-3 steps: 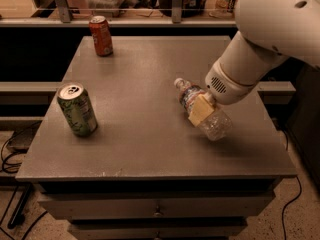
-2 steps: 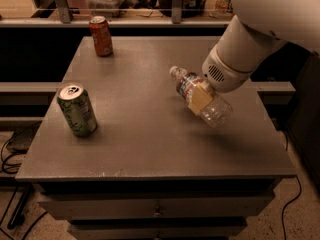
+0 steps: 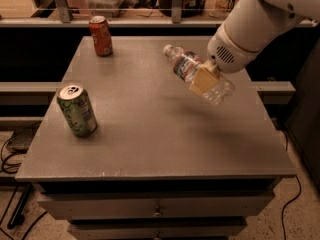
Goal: Move water bottle near coke can
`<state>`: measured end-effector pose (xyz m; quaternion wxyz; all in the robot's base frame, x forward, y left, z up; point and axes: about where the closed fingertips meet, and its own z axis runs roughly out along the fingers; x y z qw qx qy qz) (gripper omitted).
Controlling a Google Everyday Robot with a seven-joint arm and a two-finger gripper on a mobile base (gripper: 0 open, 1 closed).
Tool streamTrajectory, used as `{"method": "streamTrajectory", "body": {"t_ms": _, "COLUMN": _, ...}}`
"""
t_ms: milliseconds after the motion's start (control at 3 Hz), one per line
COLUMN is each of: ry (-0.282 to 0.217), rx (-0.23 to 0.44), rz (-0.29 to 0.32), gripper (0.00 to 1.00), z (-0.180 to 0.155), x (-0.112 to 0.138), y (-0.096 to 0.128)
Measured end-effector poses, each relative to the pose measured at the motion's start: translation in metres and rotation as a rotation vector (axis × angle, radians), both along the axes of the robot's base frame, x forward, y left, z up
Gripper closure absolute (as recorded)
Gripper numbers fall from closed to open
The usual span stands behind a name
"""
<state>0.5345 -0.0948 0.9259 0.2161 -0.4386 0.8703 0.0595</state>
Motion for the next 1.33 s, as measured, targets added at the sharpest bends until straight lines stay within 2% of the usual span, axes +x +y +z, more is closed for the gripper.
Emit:
{"method": "streamTrajectory", "body": {"t_ms": 333, "ry": -0.015, "rx": 0.046, "rz": -0.018, "gripper": 1.00, "z": 0.002, "x": 0.016, "y": 0.015}}
{"method": "streamTrajectory", "body": {"t_ms": 667, "ry": -0.031, "rx": 0.115, "rz": -0.003, "gripper": 1.00, "z": 0.001, "x": 0.071, "y": 0.055}}
{"method": "streamTrajectory", "body": {"t_ms": 1000, "ry": -0.013, "rx": 0.147, "rz": 0.015, "gripper": 1.00, "z": -0.005, "x": 0.109, "y": 0.086}}
{"method": "streamTrajectory", "body": {"t_ms": 1333, "ry": 0.037, "rx": 0.207, "rz": -0.019, "gripper": 1.00, "z": -0.024, "x": 0.157, "y": 0.114}}
